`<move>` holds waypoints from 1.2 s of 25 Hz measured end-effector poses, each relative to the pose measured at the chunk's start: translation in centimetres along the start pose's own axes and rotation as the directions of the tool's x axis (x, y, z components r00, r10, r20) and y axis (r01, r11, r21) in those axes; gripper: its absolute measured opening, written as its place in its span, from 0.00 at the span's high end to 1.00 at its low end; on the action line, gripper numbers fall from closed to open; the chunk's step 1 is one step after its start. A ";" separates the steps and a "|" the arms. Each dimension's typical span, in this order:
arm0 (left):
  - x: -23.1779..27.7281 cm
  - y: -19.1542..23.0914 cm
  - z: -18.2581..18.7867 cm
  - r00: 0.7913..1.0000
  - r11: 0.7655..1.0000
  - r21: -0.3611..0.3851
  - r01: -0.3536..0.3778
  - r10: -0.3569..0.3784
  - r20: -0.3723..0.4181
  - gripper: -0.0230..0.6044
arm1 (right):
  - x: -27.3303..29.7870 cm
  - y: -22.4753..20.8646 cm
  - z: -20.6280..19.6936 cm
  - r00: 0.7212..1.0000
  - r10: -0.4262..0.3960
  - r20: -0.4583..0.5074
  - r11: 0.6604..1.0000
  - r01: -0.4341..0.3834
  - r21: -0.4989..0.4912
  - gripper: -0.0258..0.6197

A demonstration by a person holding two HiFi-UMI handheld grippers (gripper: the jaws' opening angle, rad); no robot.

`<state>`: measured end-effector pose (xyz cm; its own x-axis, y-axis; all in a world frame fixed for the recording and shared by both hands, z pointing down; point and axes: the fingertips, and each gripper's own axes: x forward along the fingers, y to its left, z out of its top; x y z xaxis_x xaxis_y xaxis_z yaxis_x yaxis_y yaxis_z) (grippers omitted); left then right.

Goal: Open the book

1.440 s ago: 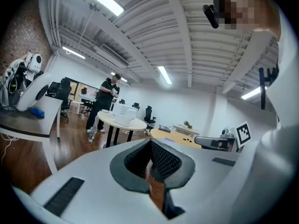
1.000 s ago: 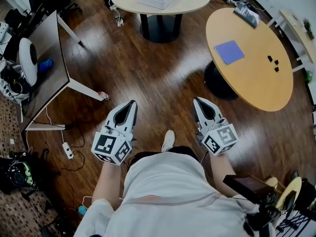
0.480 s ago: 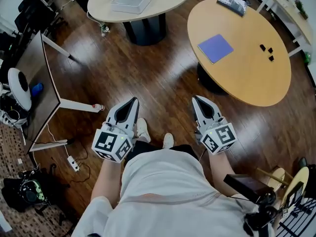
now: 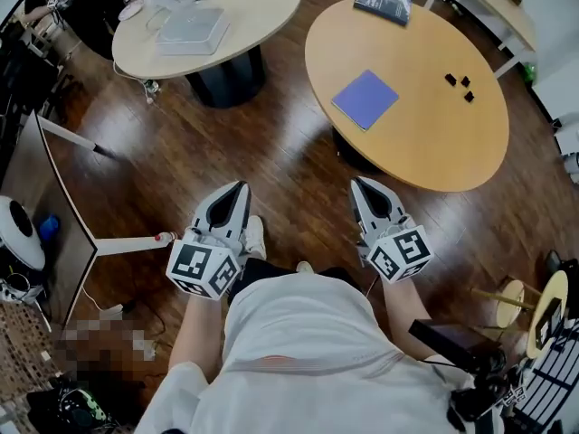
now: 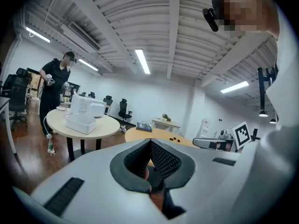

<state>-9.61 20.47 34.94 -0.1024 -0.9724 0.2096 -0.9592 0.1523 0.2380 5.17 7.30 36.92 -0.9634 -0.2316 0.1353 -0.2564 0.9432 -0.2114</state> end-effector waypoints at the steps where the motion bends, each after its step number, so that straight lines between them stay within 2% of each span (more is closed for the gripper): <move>1: 0.6 0.9 0.2 1.000 1.000 0.002 0.016 -0.016 -0.005 0.95 | 1.0 0.0 0.2 1.000 -0.011 0.001 1.000 0.011 -0.003 0.96; 6: 3.8 6.7 1.5 0.995 0.996 -0.028 0.089 -0.090 -0.035 0.95 | 6.1 0.0 1.2 0.995 -0.098 -0.004 0.995 0.098 -0.011 0.96; 9: 5.7 10.2 2.5 0.988 0.989 -0.017 0.147 -0.148 -0.055 0.95 | 8.9 0.1 1.7 0.986 -0.166 -0.006 0.986 0.166 -0.006 0.96; 16: 10.4 16.1 4.5 0.955 0.959 0.016 0.282 -0.280 -0.097 0.95 | 11.6 -0.3 2.4 0.935 -0.353 0.019 0.935 0.353 0.033 0.96; 23: 15.0 14.1 2.8 0.898 0.913 -0.013 0.409 -0.405 -0.172 0.95 | 10.4 -2.9 1.6 0.880 -0.474 0.004 0.877 0.472 0.083 0.96; 27: 17.8 11.9 2.9 0.868 0.885 0.003 0.466 -0.456 -0.197 0.95 | 9.1 -5.3 1.0 0.848 -0.530 0.007 0.843 0.526 0.115 0.96; 30: 19.9 10.4 3.1 0.850 0.869 0.023 0.495 -0.478 -0.224 0.95 | 8.6 -7.3 1.0 0.836 -0.549 0.019 0.829 0.541 0.141 0.96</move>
<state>-22.40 2.18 38.65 0.4301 -0.8593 0.2769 -0.8902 -0.3526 0.2883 -1.34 -1.83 38.67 -0.6658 -0.7158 0.2107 -0.7451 0.6230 -0.2382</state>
